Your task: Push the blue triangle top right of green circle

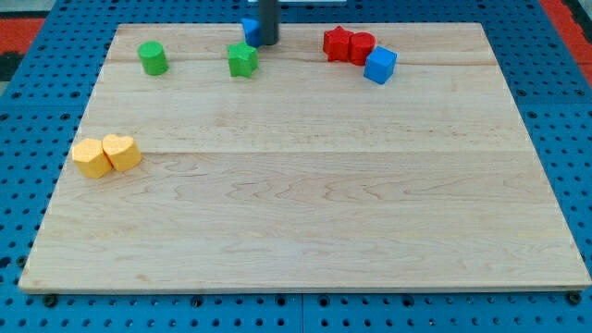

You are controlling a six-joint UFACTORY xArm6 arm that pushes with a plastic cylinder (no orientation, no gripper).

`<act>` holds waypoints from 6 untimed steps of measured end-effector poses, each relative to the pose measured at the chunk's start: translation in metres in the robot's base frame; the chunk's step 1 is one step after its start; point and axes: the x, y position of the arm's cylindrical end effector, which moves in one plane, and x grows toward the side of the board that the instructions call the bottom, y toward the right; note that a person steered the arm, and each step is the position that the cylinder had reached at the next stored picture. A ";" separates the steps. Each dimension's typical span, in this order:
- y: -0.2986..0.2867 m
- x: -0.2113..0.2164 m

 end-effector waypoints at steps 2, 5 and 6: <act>0.066 -0.019; -0.099 -0.021; -0.076 -0.033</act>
